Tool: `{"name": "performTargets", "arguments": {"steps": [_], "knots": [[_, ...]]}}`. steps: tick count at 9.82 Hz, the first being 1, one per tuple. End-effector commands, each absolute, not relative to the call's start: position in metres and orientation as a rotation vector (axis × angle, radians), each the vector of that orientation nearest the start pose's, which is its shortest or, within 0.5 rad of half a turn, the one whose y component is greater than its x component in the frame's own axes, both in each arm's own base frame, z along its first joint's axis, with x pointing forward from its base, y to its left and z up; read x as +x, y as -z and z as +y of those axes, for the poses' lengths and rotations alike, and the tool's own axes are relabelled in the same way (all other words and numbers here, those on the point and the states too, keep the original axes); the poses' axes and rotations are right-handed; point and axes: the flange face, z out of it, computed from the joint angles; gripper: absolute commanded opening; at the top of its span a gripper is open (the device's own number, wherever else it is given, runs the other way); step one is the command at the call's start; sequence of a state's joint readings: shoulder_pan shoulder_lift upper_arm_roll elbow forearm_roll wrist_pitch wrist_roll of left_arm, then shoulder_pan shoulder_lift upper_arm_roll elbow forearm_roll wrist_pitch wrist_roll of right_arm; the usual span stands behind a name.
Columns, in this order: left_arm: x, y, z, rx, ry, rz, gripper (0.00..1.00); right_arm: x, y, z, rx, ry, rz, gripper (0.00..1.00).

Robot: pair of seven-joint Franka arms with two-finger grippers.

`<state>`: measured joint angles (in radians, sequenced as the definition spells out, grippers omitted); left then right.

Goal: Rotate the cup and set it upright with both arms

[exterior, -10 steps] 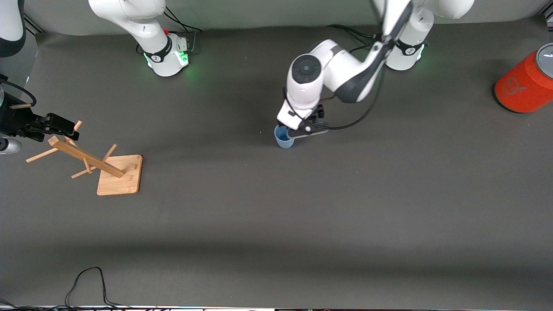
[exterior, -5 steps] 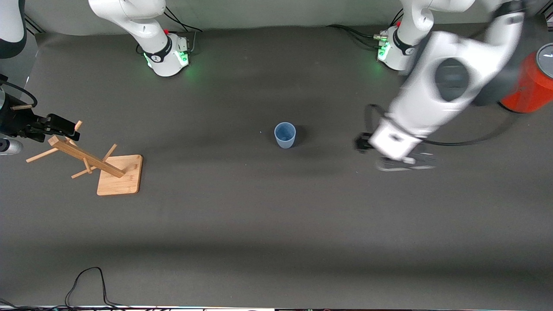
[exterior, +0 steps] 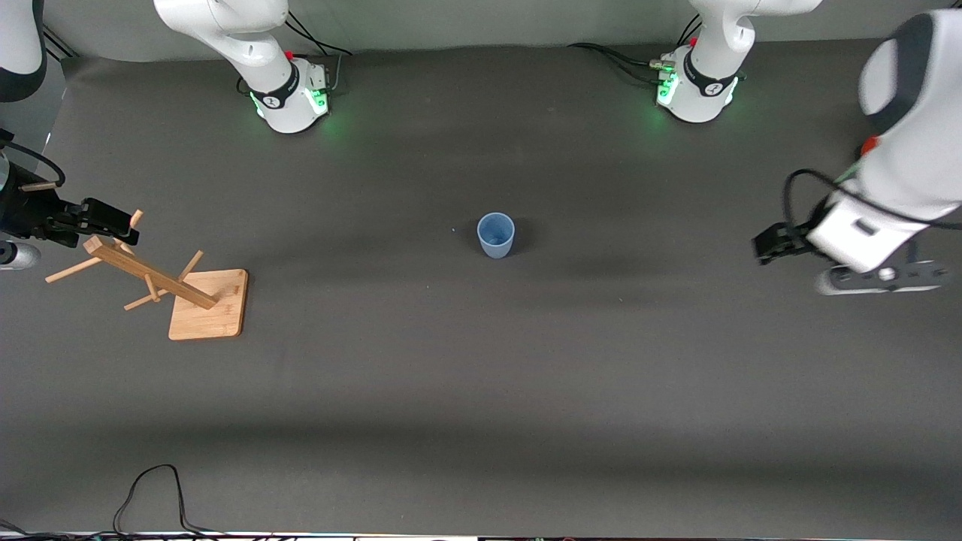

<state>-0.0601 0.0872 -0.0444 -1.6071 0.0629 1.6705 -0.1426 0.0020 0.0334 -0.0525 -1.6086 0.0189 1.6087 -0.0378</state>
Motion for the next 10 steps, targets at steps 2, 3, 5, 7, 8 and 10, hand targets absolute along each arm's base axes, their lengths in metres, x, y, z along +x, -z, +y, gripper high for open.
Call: {"name": "performTargets", "arguments": {"steps": [2,3,5,7,8,10], "knots": [[0.56,-0.599,-0.014,-3.081,-0.018,-0.073,1.0,0.567,-0.592,-0.026,-3.133,-0.035,0.001,1.0],[0.551,-0.601,-0.01,-3.083,-0.035,-0.008,1.0,0.567,-0.592,-0.026,-3.133,-0.035,0.001,1.0],[0.542,-0.601,-0.018,-3.082,0.054,0.053,1.0,0.567,-0.592,-0.026,-3.133,-0.035,0.001,1.0],[0.542,-0.6,-0.016,-3.08,0.043,0.105,1.0,0.567,-0.592,-0.026,-3.133,-0.035,0.001,1.0],[0.544,-0.6,-0.016,-3.08,0.038,0.105,1.0,0.567,-0.592,-0.026,-3.133,-0.035,0.001,1.0],[0.542,-0.596,-0.011,-3.081,-0.005,0.095,1.0,0.567,-0.592,-0.026,-3.133,-0.038,0.001,1.0]]}}
